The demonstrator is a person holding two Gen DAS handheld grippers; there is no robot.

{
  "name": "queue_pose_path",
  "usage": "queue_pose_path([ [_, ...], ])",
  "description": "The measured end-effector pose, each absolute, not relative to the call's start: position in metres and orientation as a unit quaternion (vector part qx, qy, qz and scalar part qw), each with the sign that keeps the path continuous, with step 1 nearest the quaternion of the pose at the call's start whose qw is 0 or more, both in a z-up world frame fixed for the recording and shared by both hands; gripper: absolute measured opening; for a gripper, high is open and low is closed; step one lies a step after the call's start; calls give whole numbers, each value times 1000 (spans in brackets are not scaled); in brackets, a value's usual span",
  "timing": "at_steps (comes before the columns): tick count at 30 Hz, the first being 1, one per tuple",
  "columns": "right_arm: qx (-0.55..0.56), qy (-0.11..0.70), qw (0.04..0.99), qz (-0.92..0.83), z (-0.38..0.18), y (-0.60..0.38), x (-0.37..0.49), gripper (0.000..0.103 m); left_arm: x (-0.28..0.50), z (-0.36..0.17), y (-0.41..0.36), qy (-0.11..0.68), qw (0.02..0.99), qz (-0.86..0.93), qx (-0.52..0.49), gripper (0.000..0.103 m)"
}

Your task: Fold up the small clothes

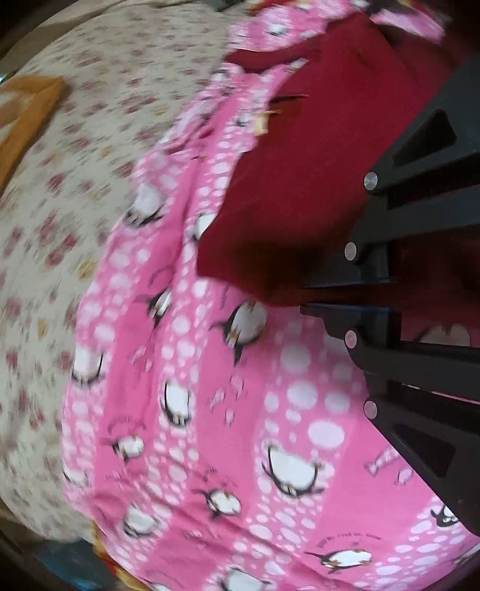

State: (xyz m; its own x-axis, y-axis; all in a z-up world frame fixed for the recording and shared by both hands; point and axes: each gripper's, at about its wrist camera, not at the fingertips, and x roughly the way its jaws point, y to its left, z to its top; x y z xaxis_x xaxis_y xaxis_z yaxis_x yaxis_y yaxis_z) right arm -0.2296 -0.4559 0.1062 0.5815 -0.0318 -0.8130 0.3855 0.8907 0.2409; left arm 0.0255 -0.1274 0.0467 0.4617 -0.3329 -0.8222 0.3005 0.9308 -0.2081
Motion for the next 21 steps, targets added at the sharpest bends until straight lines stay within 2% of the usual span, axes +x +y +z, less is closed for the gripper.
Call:
queue_pose_path([
  [4,183,434,875,-111,115,-448,-220,64,32,47,-89,479,863,-151,-57,0],
  [7,172,424,883,-102,122,-445,-206,64,36,43,-58,469,879,-73,-50,0],
  [10,163,425,884,-106,123,-446,-193,64,39,38,-26,491,845,-128,-167,0],
  [14,166,440,875,-116,117,-454,-185,64,33,56,-27,465,856,-144,-176,0],
  [16,152,452,872,-111,114,-453,-182,64,30,58,-35,468,845,-176,-190,28],
  [18,134,464,868,-115,110,-453,-178,65,27,56,-46,478,836,-194,-186,32],
  [21,142,472,861,-120,106,-463,-176,66,21,51,-66,514,816,-215,-155,32],
])
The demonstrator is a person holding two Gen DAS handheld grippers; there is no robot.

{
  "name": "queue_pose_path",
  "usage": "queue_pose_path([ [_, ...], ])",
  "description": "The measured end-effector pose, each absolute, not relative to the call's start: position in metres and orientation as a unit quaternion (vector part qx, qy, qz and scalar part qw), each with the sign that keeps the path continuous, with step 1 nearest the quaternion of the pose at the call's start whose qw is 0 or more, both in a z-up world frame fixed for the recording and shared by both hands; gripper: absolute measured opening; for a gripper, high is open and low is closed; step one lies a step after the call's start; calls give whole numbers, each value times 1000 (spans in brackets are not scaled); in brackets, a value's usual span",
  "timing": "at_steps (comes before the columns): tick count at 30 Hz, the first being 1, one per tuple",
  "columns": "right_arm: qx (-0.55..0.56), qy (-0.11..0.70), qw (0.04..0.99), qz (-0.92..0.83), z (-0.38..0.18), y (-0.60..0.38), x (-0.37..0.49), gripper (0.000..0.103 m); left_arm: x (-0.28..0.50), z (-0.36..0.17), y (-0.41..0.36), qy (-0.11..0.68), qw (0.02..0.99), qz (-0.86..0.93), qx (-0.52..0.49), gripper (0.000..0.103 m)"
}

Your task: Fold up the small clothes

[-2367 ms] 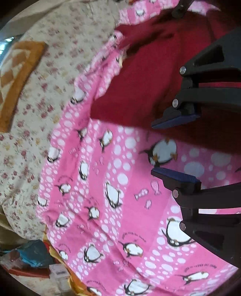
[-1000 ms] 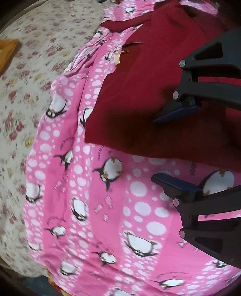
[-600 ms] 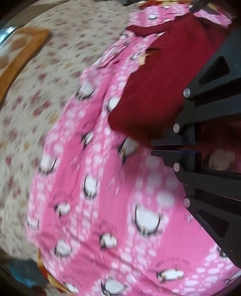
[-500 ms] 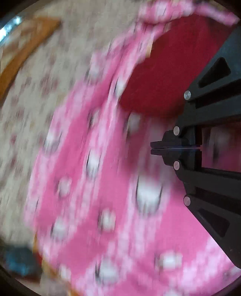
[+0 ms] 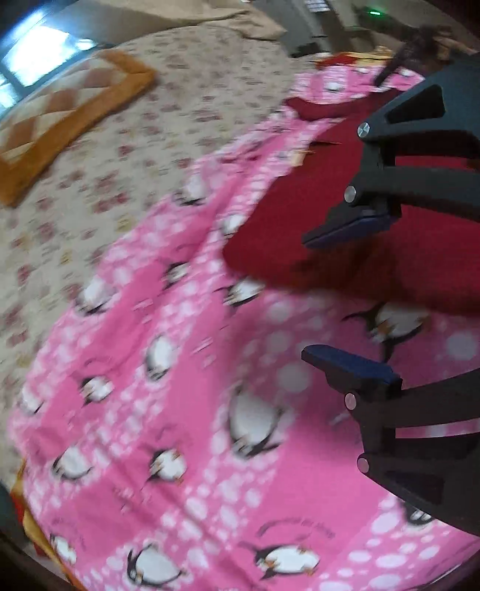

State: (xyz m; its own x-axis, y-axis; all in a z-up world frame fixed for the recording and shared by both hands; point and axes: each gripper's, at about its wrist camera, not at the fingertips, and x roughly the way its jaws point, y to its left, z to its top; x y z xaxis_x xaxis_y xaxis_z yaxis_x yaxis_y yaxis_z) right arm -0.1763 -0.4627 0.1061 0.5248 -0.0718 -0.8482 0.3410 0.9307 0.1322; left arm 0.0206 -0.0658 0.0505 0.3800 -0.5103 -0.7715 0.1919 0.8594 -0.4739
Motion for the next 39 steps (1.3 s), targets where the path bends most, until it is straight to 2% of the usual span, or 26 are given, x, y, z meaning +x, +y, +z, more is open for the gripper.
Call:
queue_pose_path([
  [3,158,475,856,-128,105,-479,-177,72,8,51,-77,524,812,-224,-128,32],
  [8,176,480,848,-141,99,-504,-176,72,-14,52,-94,515,834,-195,-30,32],
  [12,181,504,837,-115,80,-504,-165,71,-20,42,-90,509,842,-178,-12,32],
  [14,158,515,837,-96,70,-493,-158,49,-18,37,-88,515,840,-170,-23,32],
  [15,126,517,841,-96,70,-485,-156,18,-19,37,-88,514,840,-169,-28,32],
  [16,101,515,845,-100,71,-479,-155,6,-20,37,-87,512,842,-168,-32,32],
  [20,76,474,871,-107,88,-472,-155,6,-24,37,-90,504,848,-164,-17,32],
  [24,55,508,850,-127,60,-475,-145,7,-23,38,-89,505,847,-164,-27,32],
  [26,76,507,849,-130,54,-481,-151,12,-24,41,-85,503,848,-164,-37,32],
  [28,99,495,852,-142,64,-488,-162,39,-27,47,-84,498,851,-160,-43,32],
  [29,118,484,855,-145,71,-495,-171,43,-30,52,-83,493,855,-155,-46,32],
  [34,126,464,857,-184,97,-523,-195,46,-51,85,-94,449,877,-160,-59,32],
  [39,150,463,855,-179,96,-536,-184,49,-69,90,-130,452,867,-197,-71,32],
])
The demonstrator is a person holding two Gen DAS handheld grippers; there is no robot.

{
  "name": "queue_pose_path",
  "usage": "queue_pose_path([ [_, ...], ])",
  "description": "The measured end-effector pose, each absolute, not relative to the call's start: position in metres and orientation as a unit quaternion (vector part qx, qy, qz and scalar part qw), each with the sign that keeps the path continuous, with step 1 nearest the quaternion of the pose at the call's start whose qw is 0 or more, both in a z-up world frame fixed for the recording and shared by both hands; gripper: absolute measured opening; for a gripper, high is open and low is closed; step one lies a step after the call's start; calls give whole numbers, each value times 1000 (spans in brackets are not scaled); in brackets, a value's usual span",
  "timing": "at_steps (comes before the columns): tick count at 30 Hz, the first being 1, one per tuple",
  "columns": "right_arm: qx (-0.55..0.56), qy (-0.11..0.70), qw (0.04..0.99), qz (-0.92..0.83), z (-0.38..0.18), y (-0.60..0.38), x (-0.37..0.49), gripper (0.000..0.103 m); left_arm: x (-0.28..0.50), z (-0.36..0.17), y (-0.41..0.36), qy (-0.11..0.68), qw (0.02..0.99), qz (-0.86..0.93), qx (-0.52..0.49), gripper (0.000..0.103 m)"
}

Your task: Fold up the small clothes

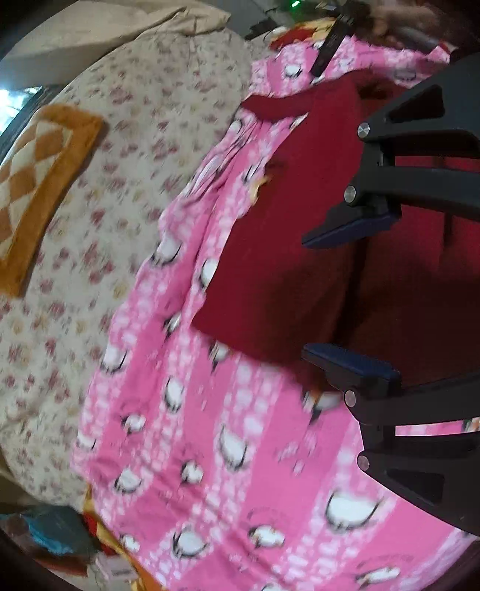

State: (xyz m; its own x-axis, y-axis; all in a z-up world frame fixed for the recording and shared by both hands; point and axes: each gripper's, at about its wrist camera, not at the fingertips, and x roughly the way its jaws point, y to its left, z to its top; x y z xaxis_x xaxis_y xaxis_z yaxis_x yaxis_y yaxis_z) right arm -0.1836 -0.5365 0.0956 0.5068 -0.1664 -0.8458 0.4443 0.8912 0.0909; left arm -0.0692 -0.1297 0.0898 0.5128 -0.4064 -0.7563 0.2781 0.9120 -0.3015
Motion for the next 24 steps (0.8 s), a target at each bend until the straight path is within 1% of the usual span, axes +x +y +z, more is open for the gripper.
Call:
queue_pose_path([
  [1,152,465,854,-177,93,-537,-179,51,-71,86,-141,461,861,-207,-66,32],
  [5,165,475,847,-175,80,-539,-149,52,-79,69,-171,472,852,-224,-35,32],
  [6,168,477,845,-177,78,-541,-143,54,-80,63,-175,476,850,-224,-28,32],
  [7,169,481,841,-180,74,-543,-135,56,-79,58,-176,479,849,-224,-25,32],
  [11,168,498,826,-202,57,-556,-104,58,-77,47,-171,479,846,-230,-31,32],
  [13,170,506,820,-207,48,-562,-92,63,-76,46,-172,476,847,-234,-33,32],
  [16,183,519,807,-213,32,-570,-76,64,-76,44,-174,474,848,-236,-28,32],
  [18,186,514,808,-218,27,-573,-72,64,-76,43,-175,471,850,-237,-22,32],
  [19,183,512,810,-221,26,-575,-70,62,-77,43,-175,469,851,-237,-19,33],
  [20,178,510,811,-225,25,-576,-69,58,-77,43,-176,467,851,-237,-17,33],
  [21,173,509,810,-233,25,-578,-69,41,-77,43,-175,467,852,-238,-16,33],
  [22,172,508,810,-238,25,-582,-70,29,-77,43,-176,466,852,-238,-14,33],
  [23,185,502,811,-236,26,-585,-73,23,-77,43,-176,464,853,-239,-13,33],
  [24,200,495,813,-230,29,-589,-77,10,-77,43,-175,463,853,-240,-13,33],
])
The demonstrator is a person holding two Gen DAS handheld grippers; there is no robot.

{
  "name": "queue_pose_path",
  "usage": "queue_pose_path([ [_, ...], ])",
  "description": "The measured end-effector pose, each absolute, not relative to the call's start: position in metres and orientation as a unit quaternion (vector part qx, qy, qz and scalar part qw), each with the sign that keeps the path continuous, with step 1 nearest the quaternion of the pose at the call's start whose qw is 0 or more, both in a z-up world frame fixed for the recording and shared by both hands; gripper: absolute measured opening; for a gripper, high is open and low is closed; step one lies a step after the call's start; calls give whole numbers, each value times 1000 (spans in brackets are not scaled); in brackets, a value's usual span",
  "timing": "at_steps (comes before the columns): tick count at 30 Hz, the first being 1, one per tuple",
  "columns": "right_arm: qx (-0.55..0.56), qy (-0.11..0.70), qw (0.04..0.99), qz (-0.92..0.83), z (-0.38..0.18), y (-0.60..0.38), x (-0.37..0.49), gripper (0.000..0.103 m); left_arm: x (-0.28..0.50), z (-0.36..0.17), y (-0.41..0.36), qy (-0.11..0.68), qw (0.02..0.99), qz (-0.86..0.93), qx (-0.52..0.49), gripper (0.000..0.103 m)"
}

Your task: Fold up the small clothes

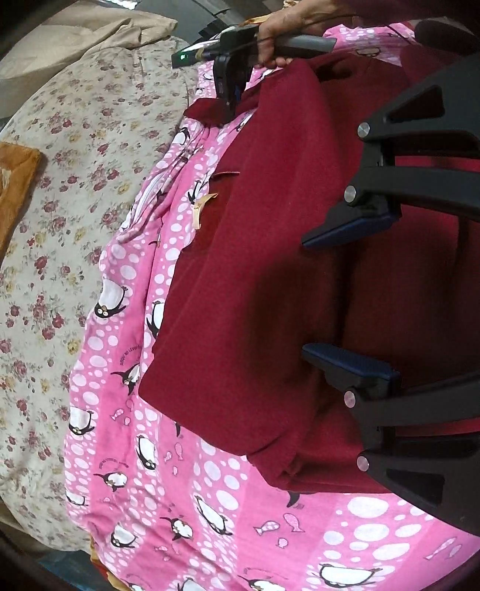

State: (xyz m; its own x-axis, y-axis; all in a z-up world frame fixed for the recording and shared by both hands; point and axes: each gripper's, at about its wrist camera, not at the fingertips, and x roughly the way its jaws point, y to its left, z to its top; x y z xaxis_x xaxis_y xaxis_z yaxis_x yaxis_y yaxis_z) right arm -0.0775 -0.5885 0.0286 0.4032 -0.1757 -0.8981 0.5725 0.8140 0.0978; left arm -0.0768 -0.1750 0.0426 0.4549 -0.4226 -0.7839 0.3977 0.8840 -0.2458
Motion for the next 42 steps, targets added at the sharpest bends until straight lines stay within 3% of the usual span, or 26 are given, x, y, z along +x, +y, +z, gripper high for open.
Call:
queue_pose_path([
  [17,361,344,861,-95,146,-639,-217,8,-69,68,-123,436,863,-228,-116,33],
  [28,215,336,911,106,251,-491,-165,3,-54,77,-77,413,867,-201,-191,33],
  [32,134,370,910,131,257,-421,-133,3,-49,75,-71,416,866,-192,-200,33],
  [35,134,388,904,122,241,-409,-123,4,-48,75,-68,418,864,-195,-205,33],
  [38,110,420,896,89,213,-413,-126,23,-49,77,-68,416,863,-200,-206,33],
  [40,79,443,891,61,196,-418,-131,47,-49,77,-71,416,862,-204,-204,33],
  [42,47,475,878,33,170,-425,-138,49,-50,77,-73,418,863,-205,-199,33],
])
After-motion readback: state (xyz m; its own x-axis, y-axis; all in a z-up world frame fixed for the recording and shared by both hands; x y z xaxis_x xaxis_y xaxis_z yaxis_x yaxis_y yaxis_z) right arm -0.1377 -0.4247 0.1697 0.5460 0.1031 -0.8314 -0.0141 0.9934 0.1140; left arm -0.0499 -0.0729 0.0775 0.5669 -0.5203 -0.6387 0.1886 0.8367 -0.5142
